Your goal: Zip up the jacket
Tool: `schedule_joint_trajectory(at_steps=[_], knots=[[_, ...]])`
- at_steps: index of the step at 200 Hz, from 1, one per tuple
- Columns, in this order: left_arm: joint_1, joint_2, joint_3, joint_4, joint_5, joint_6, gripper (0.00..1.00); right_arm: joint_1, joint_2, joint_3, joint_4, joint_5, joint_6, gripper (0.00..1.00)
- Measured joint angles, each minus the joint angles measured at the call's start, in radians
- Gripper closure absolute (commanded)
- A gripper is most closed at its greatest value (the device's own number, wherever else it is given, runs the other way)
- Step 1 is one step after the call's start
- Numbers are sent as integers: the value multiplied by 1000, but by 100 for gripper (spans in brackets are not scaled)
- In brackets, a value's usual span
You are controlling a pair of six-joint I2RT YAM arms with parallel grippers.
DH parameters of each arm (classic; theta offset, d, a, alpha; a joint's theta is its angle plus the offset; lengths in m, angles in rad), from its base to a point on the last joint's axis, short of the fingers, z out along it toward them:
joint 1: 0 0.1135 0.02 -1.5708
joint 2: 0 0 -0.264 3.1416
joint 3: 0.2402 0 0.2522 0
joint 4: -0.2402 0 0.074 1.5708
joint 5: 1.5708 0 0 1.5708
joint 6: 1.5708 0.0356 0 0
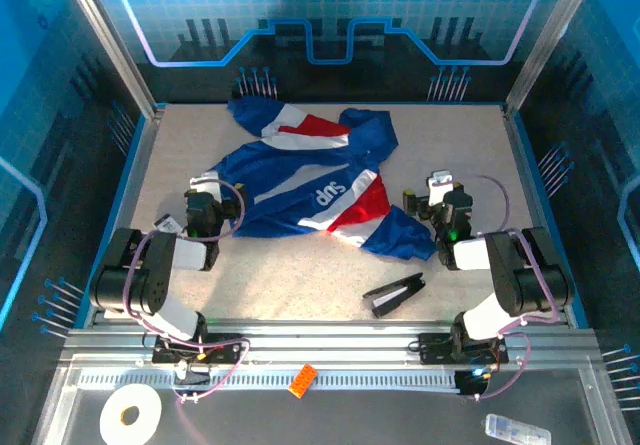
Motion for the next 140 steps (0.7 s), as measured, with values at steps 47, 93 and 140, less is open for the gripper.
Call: schedule_joint_trajectory(at_steps=[47, 93, 140], knots=[[0, 0, 0, 0, 0, 0, 1, 0, 0, 0, -2, -7, 0, 0], [0, 0, 0, 0, 0, 0, 1, -1, 0, 0, -4, -14, 0, 0], [0, 0, 0, 0, 0, 0, 1, -2, 0, 0, -5, -22, 0, 0]])
